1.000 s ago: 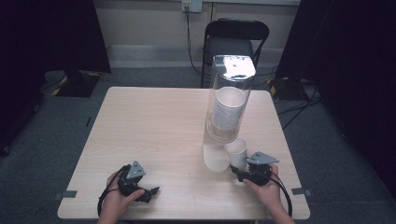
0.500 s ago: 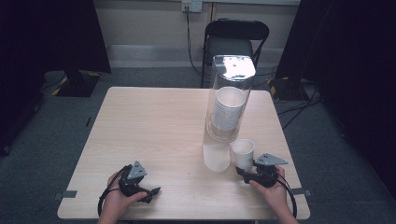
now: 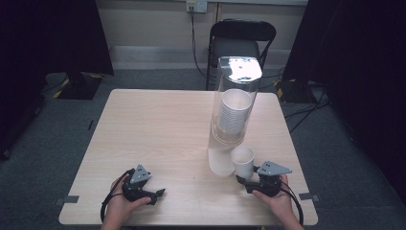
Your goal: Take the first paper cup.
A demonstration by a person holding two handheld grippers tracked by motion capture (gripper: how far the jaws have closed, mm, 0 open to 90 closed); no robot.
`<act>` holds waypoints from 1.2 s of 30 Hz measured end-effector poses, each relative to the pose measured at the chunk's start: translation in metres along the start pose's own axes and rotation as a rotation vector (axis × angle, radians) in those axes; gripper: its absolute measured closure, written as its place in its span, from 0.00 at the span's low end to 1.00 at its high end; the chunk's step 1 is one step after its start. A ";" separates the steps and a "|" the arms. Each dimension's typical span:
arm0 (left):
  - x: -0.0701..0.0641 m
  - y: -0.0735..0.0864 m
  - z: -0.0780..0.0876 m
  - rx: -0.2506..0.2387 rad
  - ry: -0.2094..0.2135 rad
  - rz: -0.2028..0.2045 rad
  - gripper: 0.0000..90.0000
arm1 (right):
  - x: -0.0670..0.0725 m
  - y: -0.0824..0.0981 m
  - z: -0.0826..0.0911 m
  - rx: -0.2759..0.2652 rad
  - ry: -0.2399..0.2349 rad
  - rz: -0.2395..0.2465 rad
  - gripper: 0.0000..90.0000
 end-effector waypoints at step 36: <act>-0.069 -0.137 0.023 -0.147 0.525 0.188 0.59 | 0.051 -0.030 -0.028 -0.011 -0.065 0.272 0.40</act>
Point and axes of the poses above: each handheld gripper's, and its own axes: z roughly backward along the jaws, y roughly out of its underside, x roughly to its left, the point moved 4 cm from there along -z, roughly forward along the jaws, and after that the axes turned 14 degrees about x, right-handed, at the moved point
